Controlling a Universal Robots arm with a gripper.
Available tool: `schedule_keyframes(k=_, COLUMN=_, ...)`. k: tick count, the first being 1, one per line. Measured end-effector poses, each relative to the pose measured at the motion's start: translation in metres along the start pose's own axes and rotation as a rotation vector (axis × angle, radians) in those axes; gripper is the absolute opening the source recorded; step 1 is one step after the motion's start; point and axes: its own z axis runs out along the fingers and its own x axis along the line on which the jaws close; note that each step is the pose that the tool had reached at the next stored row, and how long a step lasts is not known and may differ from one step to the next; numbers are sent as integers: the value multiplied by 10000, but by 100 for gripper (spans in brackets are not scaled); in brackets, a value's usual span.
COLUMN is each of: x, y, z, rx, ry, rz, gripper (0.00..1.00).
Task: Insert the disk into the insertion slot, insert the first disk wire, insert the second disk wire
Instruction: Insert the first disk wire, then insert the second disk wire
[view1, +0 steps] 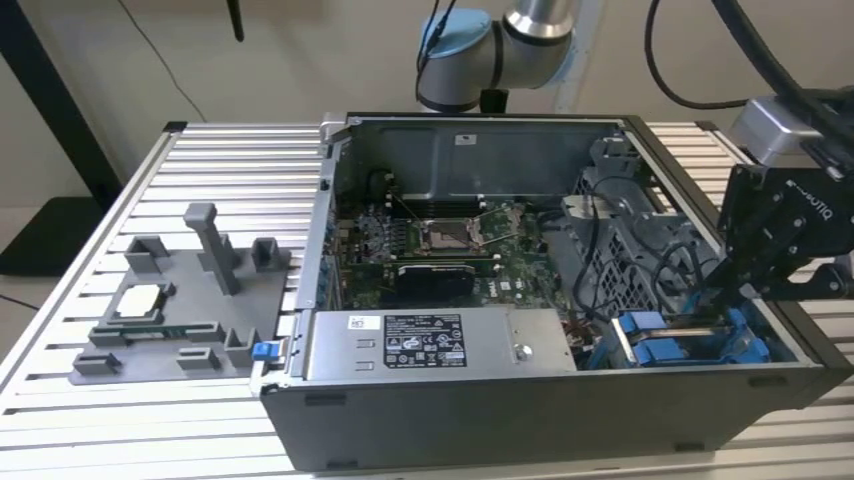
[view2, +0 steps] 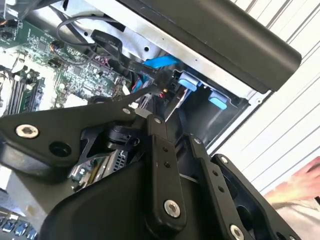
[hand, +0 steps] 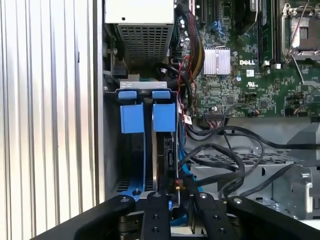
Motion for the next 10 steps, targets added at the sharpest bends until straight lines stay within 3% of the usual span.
schedule_keyframes(k=6, x=-7, y=21, z=-126, rx=3, ry=2, rz=0, gripper=100)
schedule_keyframes(k=10, x=-8, y=35, z=-135, rx=32, ry=-2, rz=-4, gripper=100)
